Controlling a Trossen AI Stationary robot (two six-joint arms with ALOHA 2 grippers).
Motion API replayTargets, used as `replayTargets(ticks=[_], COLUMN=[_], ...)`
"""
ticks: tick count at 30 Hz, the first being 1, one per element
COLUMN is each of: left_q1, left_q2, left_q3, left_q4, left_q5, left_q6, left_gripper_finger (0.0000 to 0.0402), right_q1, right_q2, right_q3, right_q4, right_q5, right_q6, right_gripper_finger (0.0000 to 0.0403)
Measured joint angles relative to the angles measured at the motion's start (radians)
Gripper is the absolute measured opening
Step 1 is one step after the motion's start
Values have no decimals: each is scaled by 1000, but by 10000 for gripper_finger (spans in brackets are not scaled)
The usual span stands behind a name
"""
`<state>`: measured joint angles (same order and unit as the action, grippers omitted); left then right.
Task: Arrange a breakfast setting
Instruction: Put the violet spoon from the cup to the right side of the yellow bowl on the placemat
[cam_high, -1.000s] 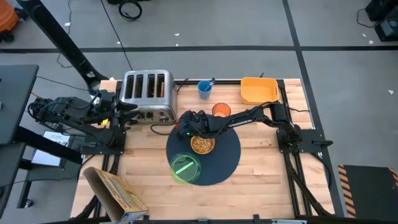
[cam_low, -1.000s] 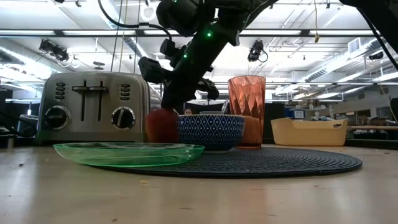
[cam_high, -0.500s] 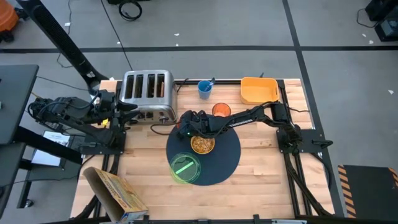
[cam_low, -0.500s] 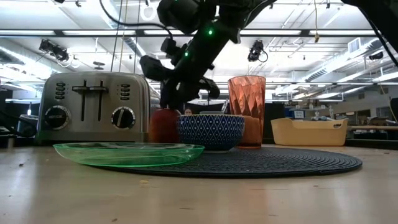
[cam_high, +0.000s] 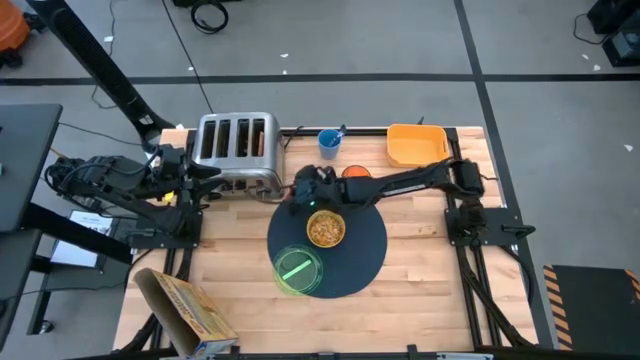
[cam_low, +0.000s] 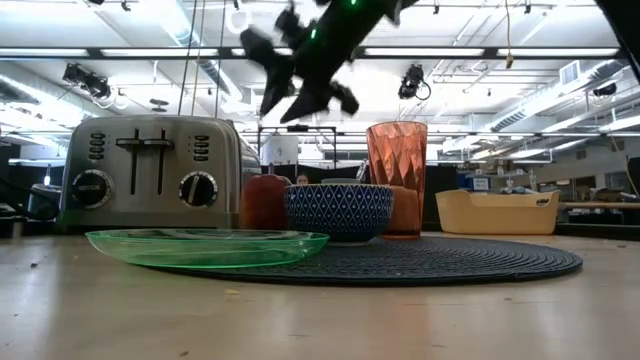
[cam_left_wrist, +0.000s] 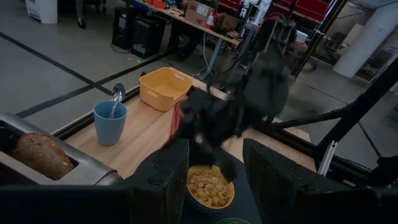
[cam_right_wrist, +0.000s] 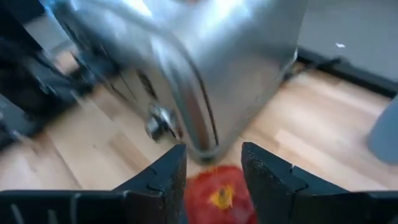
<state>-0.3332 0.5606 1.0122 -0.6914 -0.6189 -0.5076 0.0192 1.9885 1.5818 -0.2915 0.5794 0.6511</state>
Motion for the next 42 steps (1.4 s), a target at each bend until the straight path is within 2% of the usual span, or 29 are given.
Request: replayTargets(ticks=[4,9,15,19,22,26,30,36,42], left_q1=[0,0,0,0,0,0,0,0,0], left_q2=[1,3,17,31,41,51,60,61,61], left_q3=[0,0,0,0,0,0,0,0,0], left_q4=[0,0,12,11,14,22,33,37,48], left_q5=[0,0,0,0,0,0,0,0,-1], left_q6=[5,1,-16,-23,-30,-31,-40,-59,-58], left_gripper_finger=[160,160,160,160,160,160,160,160,160], right_q1=[-32,-117,-279,-392,-463,-517,-530,-530,-530], right_q2=[-95,-206,-257,-258,-240,-192,-135,-80,-40], right_q3=[0,0,1,0,-6,-7,-8,-7,-7], right_q4=[-31,-152,-364,-420,-395,-393,-378,-347,-329], right_q5=[1,6,-6,-58,-86,-143,-188,-160,-134], right_q6=[1,50,127,126,82,64,87,87,95], right_gripper_finger=[180,212,214,213,213,210,204,190,155])
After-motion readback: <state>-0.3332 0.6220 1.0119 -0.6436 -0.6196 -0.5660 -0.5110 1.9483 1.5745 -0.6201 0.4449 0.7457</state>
